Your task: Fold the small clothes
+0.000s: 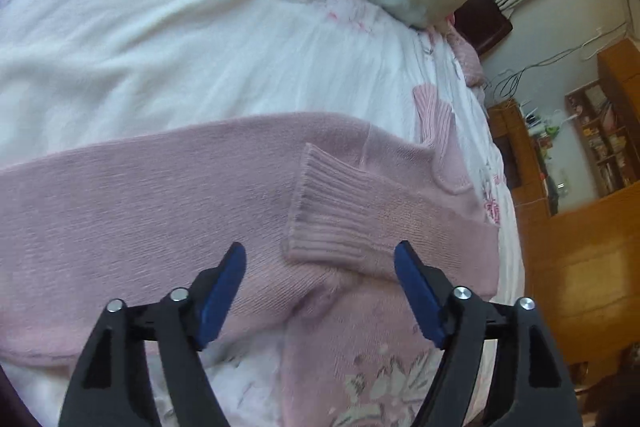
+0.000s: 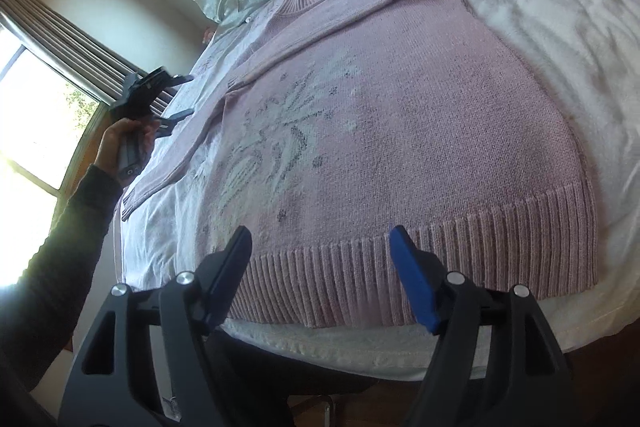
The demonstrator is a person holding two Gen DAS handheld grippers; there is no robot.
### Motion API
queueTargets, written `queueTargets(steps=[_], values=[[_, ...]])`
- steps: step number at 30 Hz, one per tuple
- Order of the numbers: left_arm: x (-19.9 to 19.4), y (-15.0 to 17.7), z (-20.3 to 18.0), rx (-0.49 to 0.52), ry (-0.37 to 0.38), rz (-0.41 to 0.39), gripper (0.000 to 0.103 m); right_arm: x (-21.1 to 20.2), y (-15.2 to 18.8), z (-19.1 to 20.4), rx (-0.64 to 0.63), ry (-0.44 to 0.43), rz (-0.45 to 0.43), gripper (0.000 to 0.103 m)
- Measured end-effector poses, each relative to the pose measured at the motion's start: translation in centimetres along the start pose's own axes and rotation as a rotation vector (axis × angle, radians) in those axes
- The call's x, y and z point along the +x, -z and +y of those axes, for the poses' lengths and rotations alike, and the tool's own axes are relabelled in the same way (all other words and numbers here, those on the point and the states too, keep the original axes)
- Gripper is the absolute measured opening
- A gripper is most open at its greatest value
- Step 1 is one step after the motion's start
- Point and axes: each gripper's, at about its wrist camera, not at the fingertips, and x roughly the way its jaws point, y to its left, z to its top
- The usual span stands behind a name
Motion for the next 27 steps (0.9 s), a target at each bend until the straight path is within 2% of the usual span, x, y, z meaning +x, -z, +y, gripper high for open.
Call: queueTargets(steps=[2,7,9,13,18,20,22,24,27], values=[[-5.9,1.0,4.4,-0.047,-0.026,-0.074,0.087,-0.6,0.5,0.3,-0.01,-0.011,-0.003,0.072],[-20.2,2.6,16.3,-0.212,-0.204,-0.258,0.092,-0.6,1.8,1.2,0.0,-0.051,0.022,0.074],[-23.5,3.2,20.3,-0.283,-0.259,-0.289,0.092,-0.3,2.1,2.3,-0.01,-0.064,0.036,0.074],[-24.3,3.5,25.3,-0.38,-0.256,-0.244,0.092,0.3,2.7,5.1,-0.043,-0.084,0.056,0.074],[-20.7,2.5,26.9,-0.389,-0.251,-0.161,0.091,-0.1,2.9,7.5,-0.071,-0.081,0.051,0.075],[-20.2,2.3,26.8,-0.367,-0.279,-0.148,0.081,-0.2,2.8,7.7,-0.074,-0.069,0.051,0.075],[-20.2,2.2,26.4,-0.338,-0.321,-0.136,0.038,-0.1,2.7,7.7,-0.075,-0.058,0.051,0.075],[-20.5,1.9,26.0,-0.332,-0.295,-0.134,0.019,0.2,2.5,7.6,-0.08,-0.054,0.054,0.075],[-21.6,1.1,23.8,-0.283,-0.268,-0.154,0.013,1.1,1.9,7.8,-0.099,-0.059,0.067,0.075]])
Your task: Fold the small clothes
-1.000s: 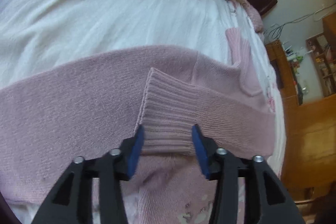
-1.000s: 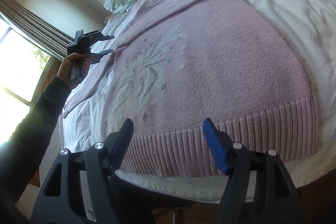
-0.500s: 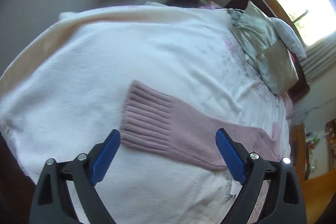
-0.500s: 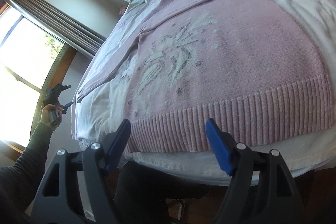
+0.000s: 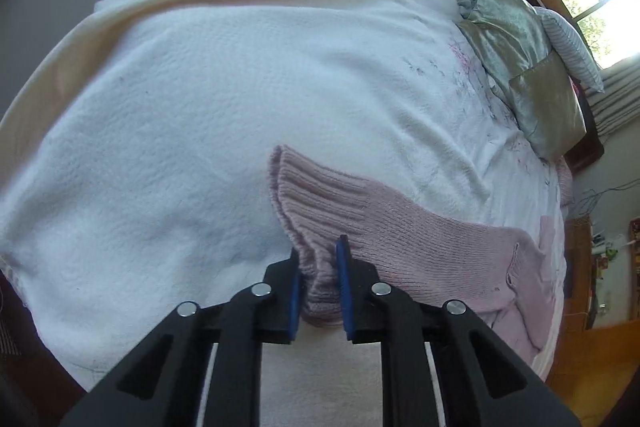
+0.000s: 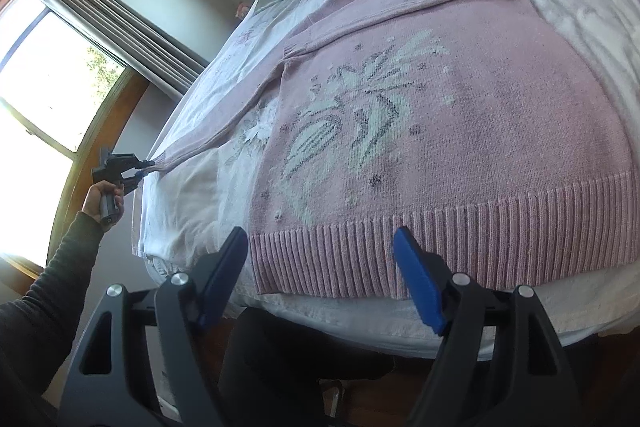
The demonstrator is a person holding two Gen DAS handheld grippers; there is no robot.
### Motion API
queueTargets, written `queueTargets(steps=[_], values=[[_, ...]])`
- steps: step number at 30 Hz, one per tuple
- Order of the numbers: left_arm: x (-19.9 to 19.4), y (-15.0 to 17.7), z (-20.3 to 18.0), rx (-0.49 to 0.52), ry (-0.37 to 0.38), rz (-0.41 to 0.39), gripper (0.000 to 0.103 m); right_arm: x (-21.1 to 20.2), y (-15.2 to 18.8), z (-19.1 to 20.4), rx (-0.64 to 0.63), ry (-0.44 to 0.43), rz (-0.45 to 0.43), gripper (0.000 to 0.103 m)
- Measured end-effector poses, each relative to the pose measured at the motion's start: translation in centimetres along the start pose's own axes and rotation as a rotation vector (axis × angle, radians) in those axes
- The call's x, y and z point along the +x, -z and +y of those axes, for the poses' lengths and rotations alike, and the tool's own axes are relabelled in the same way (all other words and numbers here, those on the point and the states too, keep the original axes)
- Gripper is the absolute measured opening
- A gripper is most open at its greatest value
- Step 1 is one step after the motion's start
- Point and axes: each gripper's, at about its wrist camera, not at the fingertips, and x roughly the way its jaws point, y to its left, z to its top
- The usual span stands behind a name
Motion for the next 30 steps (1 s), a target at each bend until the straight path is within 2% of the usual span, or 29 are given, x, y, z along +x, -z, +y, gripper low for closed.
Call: queueTargets(steps=[5,8,11,16,19,23,27,29,30], values=[[-2.6,-1.2,-8.5,0.124,0.119,-0.055,0.01,1.8,-3.3,0.3,-0.043,-0.002,0.025,0.075],[-3.0,-1.9,-16.5,0.222,0.207,-0.082,0.01,2.7,-6.1,-0.7,-0.004,-0.054,0.039,0.075],[-2.0,-1.4,-25.5,0.34,0.278,-0.075,0.01,2.8,-9.0,-2.3,0.045,-0.085,0.032,0.075],[2.9,2.8,-39.7,0.528,0.358,-0.003,0.01,1.8,-12.0,-5.8,0.128,-0.107,0.004,0.075],[7.4,7.0,-46.0,0.605,0.394,0.075,0.01,1.1,-13.1,-8.2,0.158,-0.089,-0.004,0.075],[14.5,13.7,-51.3,0.666,0.403,0.208,0.01,0.3,-14.0,-11.0,0.175,-0.055,-0.011,0.075],[21.0,20.0,-53.0,0.72,0.379,0.343,0.01,0.3,-15.4,-13.1,0.184,-0.036,-0.003,0.076],[22.9,22.1,-52.7,0.738,0.376,0.384,0.016,0.8,-16.8,-13.9,0.186,-0.05,0.009,0.079],[23.2,22.5,-52.3,0.73,0.389,0.392,0.026,1.0,-17.5,-14.2,0.188,-0.059,0.012,0.081]])
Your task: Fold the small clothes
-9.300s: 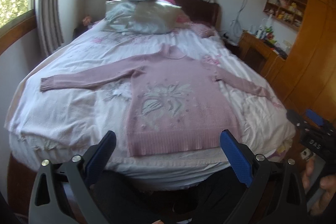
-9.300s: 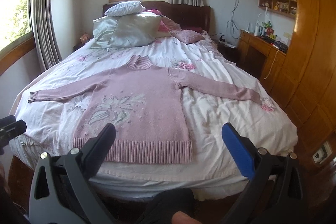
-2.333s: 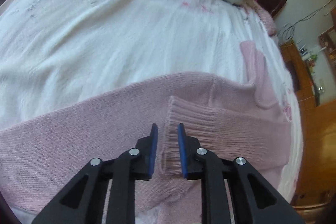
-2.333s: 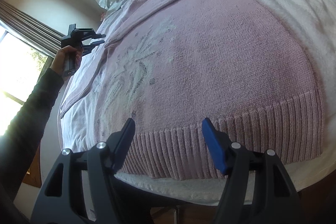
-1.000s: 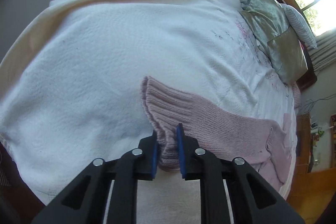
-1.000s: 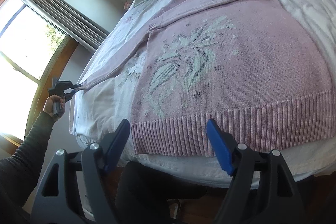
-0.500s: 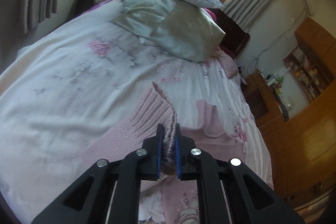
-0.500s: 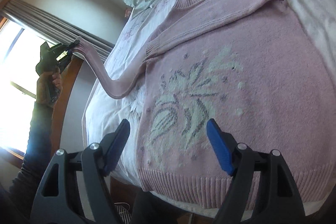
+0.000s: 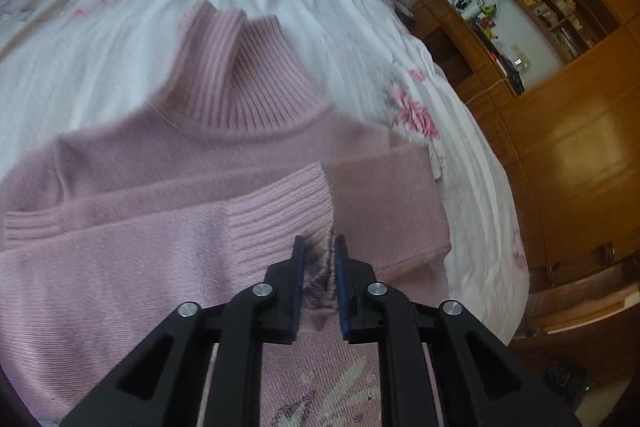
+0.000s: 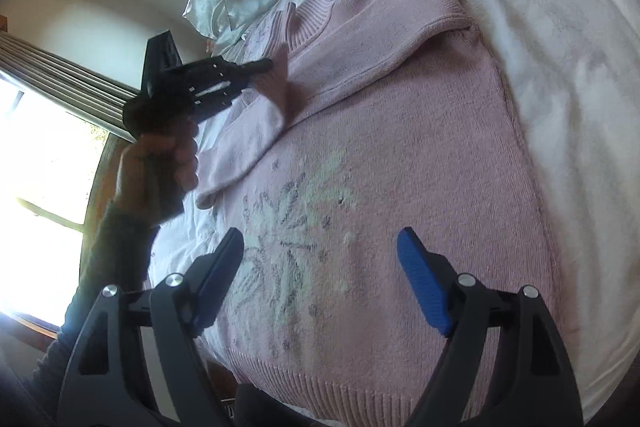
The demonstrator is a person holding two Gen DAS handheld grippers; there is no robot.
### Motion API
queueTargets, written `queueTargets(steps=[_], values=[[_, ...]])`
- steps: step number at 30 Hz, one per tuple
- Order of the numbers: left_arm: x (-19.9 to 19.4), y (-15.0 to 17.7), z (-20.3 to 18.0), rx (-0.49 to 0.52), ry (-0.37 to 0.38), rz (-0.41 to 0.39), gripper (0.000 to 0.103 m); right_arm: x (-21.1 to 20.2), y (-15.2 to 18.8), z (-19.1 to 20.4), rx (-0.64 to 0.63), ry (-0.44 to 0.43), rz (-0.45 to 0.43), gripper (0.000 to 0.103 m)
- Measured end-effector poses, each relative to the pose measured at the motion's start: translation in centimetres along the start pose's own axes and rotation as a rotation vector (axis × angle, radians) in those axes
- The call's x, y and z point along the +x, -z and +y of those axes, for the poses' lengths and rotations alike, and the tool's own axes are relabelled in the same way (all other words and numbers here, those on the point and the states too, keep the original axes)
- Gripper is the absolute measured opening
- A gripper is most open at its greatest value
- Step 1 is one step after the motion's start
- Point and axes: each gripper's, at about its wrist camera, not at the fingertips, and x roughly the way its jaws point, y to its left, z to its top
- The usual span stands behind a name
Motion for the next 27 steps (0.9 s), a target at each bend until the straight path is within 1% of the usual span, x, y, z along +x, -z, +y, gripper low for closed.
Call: queueTargets(steps=[1,2,3,4,5,6,7,8,9,11,13,14,16,18,19,22,24,25,26,27], values=[[-0.2,0.5,0.4,-0.015,0.025,-0.009,0.044,0.2,-1.1,-0.1,0.001,-0.015,0.005,0.085],[-1.0,1.1,1.0,-0.032,0.049,-0.037,0.053,0.6,-2.2,-0.1,0.002,-0.03,0.012,0.088],[-2.0,1.6,1.6,-0.045,0.064,-0.07,0.066,1.0,-3.4,-0.2,0.007,-0.045,0.015,0.088],[-3.2,2.4,2.3,-0.058,0.077,-0.099,0.071,1.6,-4.9,-0.3,0.01,-0.053,0.017,0.088],[-4.5,3.5,3.2,-0.078,0.095,-0.12,0.072,2.3,-6.3,-0.5,0.008,-0.068,0.024,0.088],[-5.6,4.5,4.0,-0.097,0.108,-0.13,0.074,3.5,-8.1,-0.5,0.004,-0.099,0.045,0.088],[-6.8,6.0,4.9,-0.118,0.116,-0.14,0.077,5.0,-9.7,-0.5,0.006,-0.133,0.078,0.083],[-7.8,7.5,5.6,-0.13,0.117,-0.15,0.077,6.6,-11.4,-0.5,0.014,-0.166,0.121,0.073],[-8.8,9.3,6.2,-0.135,0.114,-0.155,0.08,8.6,-13.2,-0.7,0.027,-0.189,0.162,0.07],[-10.6,13.5,7.3,-0.152,0.109,-0.163,0.082,12.0,-15.7,-1.0,0.048,-0.202,0.231,0.066],[-12.2,17.9,8.3,-0.177,0.106,-0.158,0.084,15.0,-17.7,-1.7,0.08,-0.17,0.264,0.063],[-13.0,20.3,8.9,-0.196,0.103,-0.165,0.084,16.2,-18.3,-2.0,0.095,-0.175,0.282,0.062],[-14.1,24.2,9.7,-0.237,0.092,-0.171,0.086,18.1,-19.0,-2.0,0.103,-0.193,0.317,0.056],[-14.6,27.5,10.4,-0.277,0.09,-0.172,0.086,19.2,-19.2,-1.5,0.086,-0.2,0.337,0.055],[-15.0,29.0,10.8,-0.305,0.096,-0.185,0.086,19.5,-19.3,-1.2,0.075,-0.197,0.341,0.055],[-15.8,32.4,12.0,-0.412,0.157,-0.221,0.086,20.1,-19.5,-0.3,0.07,-0.192,0.341,0.054],[-15.9,33.6,12.1,-0.446,0.177,-0.227,0.086,20.2,-19.7,0.0,0.074,-0.182,0.332,0.037],[-16.0,34.1,12.1,-0.454,0.176,-0.23,0.086,20.3,-19.8,0.2,0.078,-0.171,0.329,0.019],[-16.0,34.5,12.0,-0.46,0.178,-0.232,0.087,20.2,-19.9,0.4,0.075,-0.16,0.322,0.007],[-16.1,35.0,12.0,-0.468,0.185,-0.235,0.087,20.1,-20.1,0.8,0.065,-0.149,0.311,0.007]])
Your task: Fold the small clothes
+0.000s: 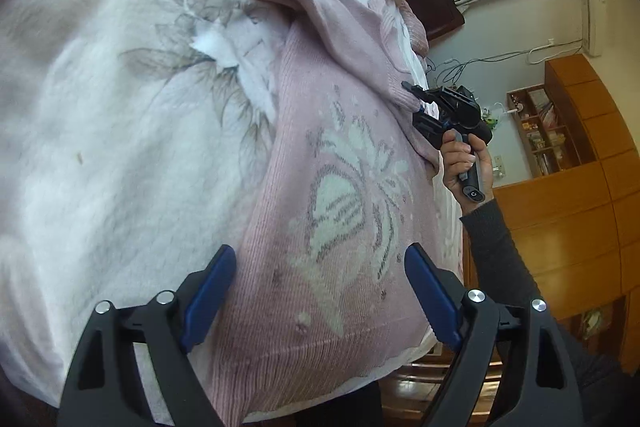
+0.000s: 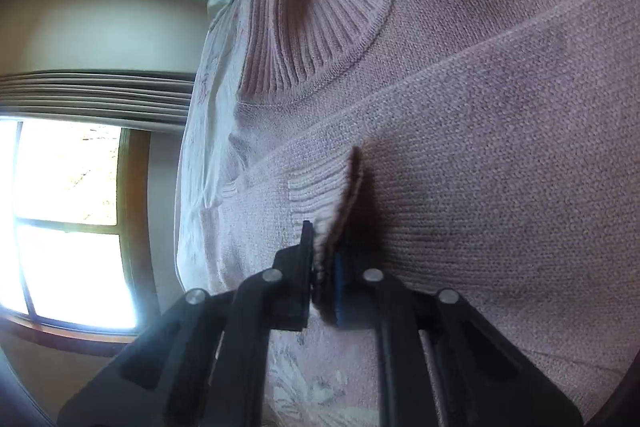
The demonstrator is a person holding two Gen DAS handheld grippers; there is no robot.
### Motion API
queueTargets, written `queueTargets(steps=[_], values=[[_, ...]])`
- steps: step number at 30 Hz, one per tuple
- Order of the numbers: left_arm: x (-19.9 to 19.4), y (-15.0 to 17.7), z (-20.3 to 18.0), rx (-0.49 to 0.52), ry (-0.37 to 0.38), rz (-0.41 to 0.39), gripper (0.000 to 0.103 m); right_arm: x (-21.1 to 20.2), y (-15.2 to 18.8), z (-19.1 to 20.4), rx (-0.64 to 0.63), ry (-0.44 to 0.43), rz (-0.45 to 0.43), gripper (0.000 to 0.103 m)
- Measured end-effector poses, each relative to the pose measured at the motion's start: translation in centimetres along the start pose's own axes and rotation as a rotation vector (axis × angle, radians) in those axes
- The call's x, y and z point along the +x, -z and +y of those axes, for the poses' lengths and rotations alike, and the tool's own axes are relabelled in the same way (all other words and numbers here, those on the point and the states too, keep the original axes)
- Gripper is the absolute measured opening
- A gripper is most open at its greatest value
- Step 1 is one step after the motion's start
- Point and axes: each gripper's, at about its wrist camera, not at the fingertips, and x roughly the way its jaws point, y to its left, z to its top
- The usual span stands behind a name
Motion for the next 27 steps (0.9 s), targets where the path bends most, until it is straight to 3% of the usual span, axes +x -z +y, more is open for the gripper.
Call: queueTargets(steps=[9,14,20,27], values=[[-2.1,2.5,1.2,-0.049,-0.003,-0.024,0.087,-6.1,0.6,7.7,-0.148,0.038,-0.141,0.006],[-3.0,2.8,0.0,-0.021,0.009,-0.033,0.087,-11.2,0.3,9.1,-0.17,0.076,-0.233,0.006],[-2.8,2.9,-1.3,-0.003,0.012,-0.028,0.087,-16.2,0.0,6.0,-0.121,0.112,-0.315,0.006],[-2.3,2.1,-2.7,0.035,-0.01,-0.018,0.088,-18.4,0.7,-0.2,-0.025,0.124,-0.351,0.006]])
